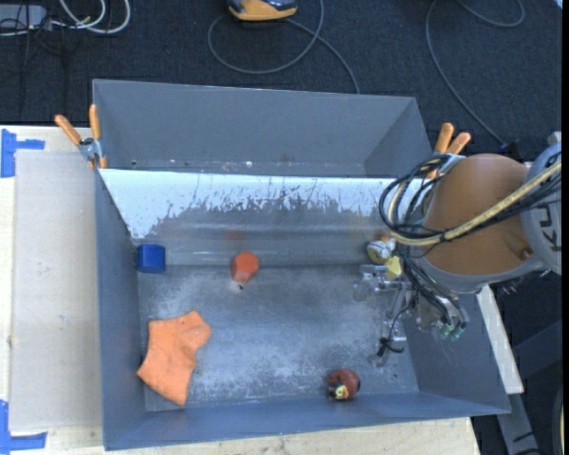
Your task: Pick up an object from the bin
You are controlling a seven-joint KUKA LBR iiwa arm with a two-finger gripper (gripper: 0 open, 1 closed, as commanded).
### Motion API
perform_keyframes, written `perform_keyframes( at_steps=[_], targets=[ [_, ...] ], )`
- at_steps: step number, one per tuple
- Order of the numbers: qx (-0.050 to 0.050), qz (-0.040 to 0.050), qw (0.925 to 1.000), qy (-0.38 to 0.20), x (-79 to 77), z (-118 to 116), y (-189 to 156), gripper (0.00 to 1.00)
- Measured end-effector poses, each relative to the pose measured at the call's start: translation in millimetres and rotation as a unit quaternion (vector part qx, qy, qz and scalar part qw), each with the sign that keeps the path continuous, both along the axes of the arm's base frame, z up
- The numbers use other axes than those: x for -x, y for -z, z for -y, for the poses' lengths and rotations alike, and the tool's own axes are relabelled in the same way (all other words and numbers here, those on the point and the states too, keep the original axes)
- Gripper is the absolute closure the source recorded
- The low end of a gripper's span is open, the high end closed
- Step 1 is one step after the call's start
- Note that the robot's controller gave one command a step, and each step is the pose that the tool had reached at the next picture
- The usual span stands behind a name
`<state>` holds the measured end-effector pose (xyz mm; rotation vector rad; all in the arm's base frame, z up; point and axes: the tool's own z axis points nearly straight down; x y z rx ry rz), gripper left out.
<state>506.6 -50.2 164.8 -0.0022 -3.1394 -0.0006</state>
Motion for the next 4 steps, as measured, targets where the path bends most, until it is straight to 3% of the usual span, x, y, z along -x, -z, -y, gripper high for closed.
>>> perform_keyframes(
  at_steps=[1, 2, 3, 4],
  targets=[
    [0.001, 0.0026, 0.9995, -0.030, 9.5, -12, 20, 0.00],
    [0.000, 0.0007, 0.9991, -0.043, 13.0, -20, 74, 0.00],
    [0.001, 0.0047, 0.9932, -0.116, 24.7, -6, 93, 1.00],
    [0.002, 0.0047, 0.9932, -0.116, 24.7, -6, 93, 1.00]
  ],
)
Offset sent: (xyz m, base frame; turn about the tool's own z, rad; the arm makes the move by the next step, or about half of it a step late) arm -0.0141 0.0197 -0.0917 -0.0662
